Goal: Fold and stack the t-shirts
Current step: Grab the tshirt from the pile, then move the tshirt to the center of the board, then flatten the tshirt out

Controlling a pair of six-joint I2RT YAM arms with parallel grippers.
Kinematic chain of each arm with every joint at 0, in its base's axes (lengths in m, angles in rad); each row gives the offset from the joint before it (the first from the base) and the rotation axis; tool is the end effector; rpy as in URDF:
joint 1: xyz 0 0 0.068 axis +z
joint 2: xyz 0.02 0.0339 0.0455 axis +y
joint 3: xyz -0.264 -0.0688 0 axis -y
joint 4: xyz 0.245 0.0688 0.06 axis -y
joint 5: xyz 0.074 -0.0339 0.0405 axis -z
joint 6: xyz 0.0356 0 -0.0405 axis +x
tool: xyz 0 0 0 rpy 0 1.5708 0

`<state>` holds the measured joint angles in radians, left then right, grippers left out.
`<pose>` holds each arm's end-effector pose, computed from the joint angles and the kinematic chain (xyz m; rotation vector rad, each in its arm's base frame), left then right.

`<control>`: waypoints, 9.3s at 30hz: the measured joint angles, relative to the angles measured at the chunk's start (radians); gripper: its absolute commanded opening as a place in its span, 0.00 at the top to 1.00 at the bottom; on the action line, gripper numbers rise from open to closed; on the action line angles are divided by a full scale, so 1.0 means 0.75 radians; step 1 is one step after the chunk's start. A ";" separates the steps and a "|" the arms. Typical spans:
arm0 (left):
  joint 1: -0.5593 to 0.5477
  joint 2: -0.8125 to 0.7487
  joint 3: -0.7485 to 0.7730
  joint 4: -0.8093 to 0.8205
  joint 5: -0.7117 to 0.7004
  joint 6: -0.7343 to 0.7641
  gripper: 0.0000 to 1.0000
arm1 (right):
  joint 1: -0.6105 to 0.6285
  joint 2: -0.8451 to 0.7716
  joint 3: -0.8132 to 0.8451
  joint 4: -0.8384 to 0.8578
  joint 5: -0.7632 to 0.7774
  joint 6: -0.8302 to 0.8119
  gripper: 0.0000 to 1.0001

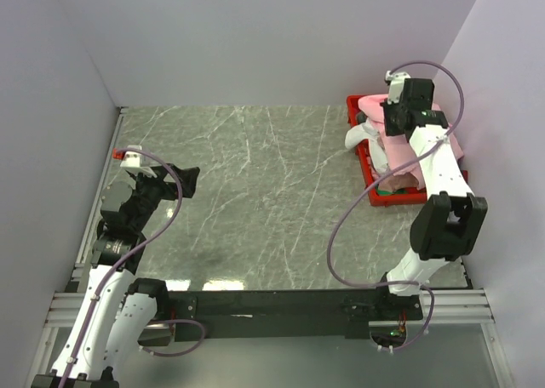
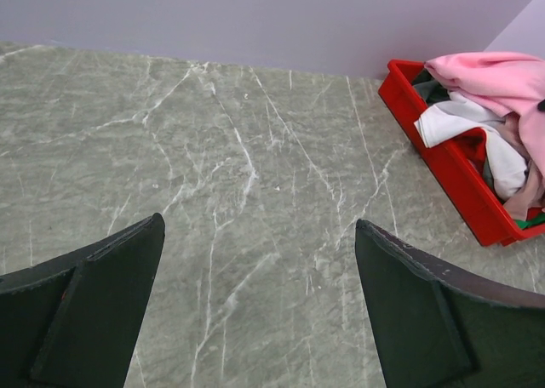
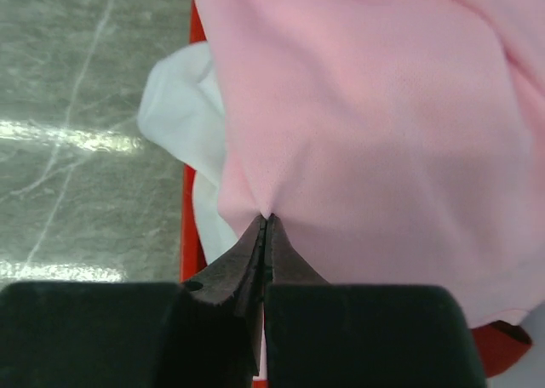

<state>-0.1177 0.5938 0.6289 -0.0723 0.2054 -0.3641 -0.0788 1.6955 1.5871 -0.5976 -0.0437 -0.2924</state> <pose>0.1508 -0.0251 0.3257 -0.0396 1.6332 -0.5364 0.3852 -0.0289 0.3375 -0.2659 2.2646 -0.1452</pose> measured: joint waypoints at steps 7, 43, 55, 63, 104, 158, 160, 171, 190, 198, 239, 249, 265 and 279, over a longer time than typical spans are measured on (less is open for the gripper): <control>0.000 0.002 0.000 0.001 0.001 0.001 0.01 | 0.148 -0.191 0.092 -0.011 0.062 -0.003 1.00; -0.003 -0.092 -0.001 0.007 -0.131 0.040 0.01 | 1.053 0.197 0.800 0.039 -0.229 0.154 0.68; -0.003 -0.076 -0.001 0.010 -0.094 0.039 0.00 | 0.835 -0.031 -0.006 0.092 -0.449 0.036 0.11; -0.009 0.116 0.017 -0.004 0.013 0.028 0.01 | 0.517 -0.606 -0.643 0.098 -0.986 -0.196 0.12; -0.423 1.022 -0.083 -0.019 -0.241 -0.830 0.49 | 0.384 -0.587 -0.883 0.207 -1.077 -0.233 0.17; -0.448 0.187 0.069 -0.352 -0.401 -0.675 1.00 | 0.809 -0.199 -0.629 0.119 -0.556 -0.894 1.00; -0.448 0.107 0.160 -0.401 -0.438 -0.650 1.00 | 0.809 -0.362 -0.502 0.052 -0.576 -0.864 1.00; -0.448 -0.169 0.789 -0.376 -0.419 -0.492 1.00 | 0.808 -0.876 0.321 -0.131 -0.661 -0.660 1.00; -0.445 -0.107 0.357 -0.270 -0.777 -0.639 1.00 | 0.721 -0.846 -0.373 0.422 -0.488 -0.149 1.00; -0.050 0.850 0.370 -0.053 -0.742 -0.776 0.39 | 0.703 0.180 -0.068 0.633 0.018 0.027 0.51; 0.240 0.510 -0.026 -0.513 -0.163 -0.771 0.48 | 0.652 -0.433 -0.852 -0.034 -0.917 -0.827 0.22; 0.264 0.987 0.124 -0.286 -0.253 -0.801 0.49 | 0.579 -0.434 -0.852 -0.004 -0.952 -0.775 0.23; 0.282 1.332 0.319 -0.272 -0.411 -0.793 0.50 | 0.555 -0.428 -0.852 0.009 -0.983 -0.757 0.24; 0.283 1.402 0.355 -0.248 -0.406 -0.801 1.00 | 0.540 -0.419 -0.852 0.009 -1.002 -0.757 0.26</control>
<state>0.0944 1.6455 0.8948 -0.2581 -0.0994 -0.9646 0.3260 1.3811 0.9482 -0.5911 -0.7952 -0.8604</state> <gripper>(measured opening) 0.056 0.747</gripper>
